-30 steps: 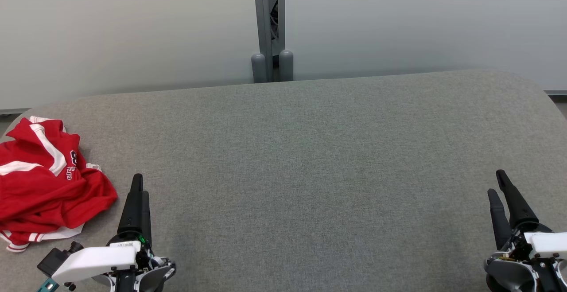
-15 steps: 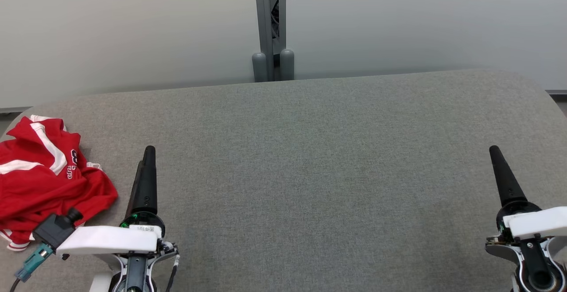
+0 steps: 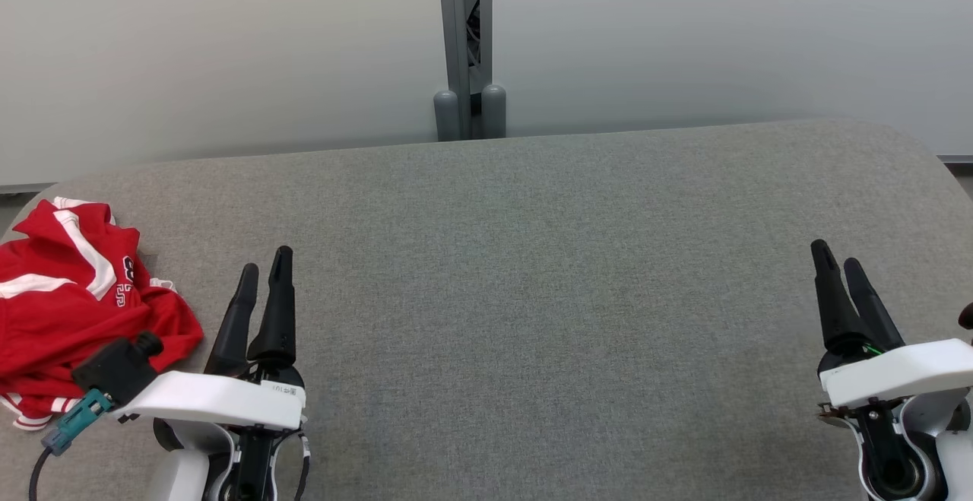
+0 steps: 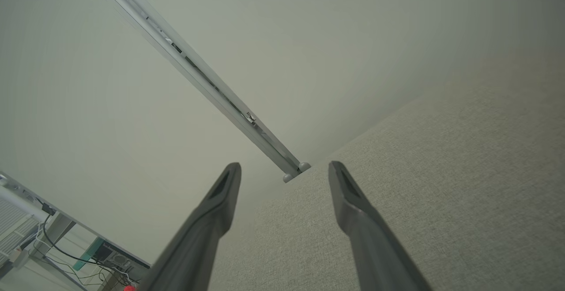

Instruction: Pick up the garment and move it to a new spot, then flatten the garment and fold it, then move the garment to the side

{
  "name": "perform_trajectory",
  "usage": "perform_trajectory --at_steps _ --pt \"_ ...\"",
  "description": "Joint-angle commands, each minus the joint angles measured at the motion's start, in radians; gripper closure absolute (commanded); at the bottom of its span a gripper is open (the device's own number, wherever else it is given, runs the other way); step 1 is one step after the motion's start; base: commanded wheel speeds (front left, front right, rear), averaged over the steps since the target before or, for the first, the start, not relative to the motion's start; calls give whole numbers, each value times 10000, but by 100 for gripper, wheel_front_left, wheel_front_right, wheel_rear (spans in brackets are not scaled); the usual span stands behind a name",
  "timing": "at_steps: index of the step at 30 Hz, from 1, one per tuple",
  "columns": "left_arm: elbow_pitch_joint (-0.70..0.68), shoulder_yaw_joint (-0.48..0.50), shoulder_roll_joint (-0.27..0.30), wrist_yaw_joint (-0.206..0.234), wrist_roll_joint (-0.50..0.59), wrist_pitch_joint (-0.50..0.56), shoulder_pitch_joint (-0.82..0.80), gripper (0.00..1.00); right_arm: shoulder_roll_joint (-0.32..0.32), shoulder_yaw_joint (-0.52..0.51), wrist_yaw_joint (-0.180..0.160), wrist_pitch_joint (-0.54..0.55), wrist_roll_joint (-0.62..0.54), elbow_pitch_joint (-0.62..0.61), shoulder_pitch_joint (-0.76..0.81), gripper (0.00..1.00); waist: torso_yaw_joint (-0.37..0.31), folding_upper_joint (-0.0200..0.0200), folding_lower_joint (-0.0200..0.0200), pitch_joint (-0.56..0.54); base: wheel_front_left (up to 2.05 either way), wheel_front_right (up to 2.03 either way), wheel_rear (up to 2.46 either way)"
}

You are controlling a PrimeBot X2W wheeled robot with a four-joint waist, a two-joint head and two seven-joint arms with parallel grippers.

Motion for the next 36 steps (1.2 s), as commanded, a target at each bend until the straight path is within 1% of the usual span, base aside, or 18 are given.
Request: perform_trajectory --at_steps 1,7,16,17,28,36 --pt "-58 -16 89 32 325 -75 -349 0 -128 95 16 -144 -370 -130 -234 0 -3 0 0 -4 0 0 0" --pt "252 -148 217 96 1286 -196 -451 0 -143 390 17 -420 -1360 3 -270 0 -13 0 0 -15 0 0 0" --pt "648 -412 410 393 2732 -353 -593 0 -193 749 18 -815 -2710 284 -286 0 0 0 0 -53 0 0 0" --pt "711 -456 428 441 2982 -371 -628 0 -178 763 18 -892 -3002 369 -273 0 6 0 0 -56 0 0 0" --pt "928 -621 540 694 4170 -356 -724 0 -43 865 19 -1275 -4465 848 -335 0 18 0 0 -63 0 0 0" --pt "1099 -688 555 819 4813 -303 -766 0 36 983 19 -1541 -5215 1145 -395 0 33 0 0 -58 0 0 0"
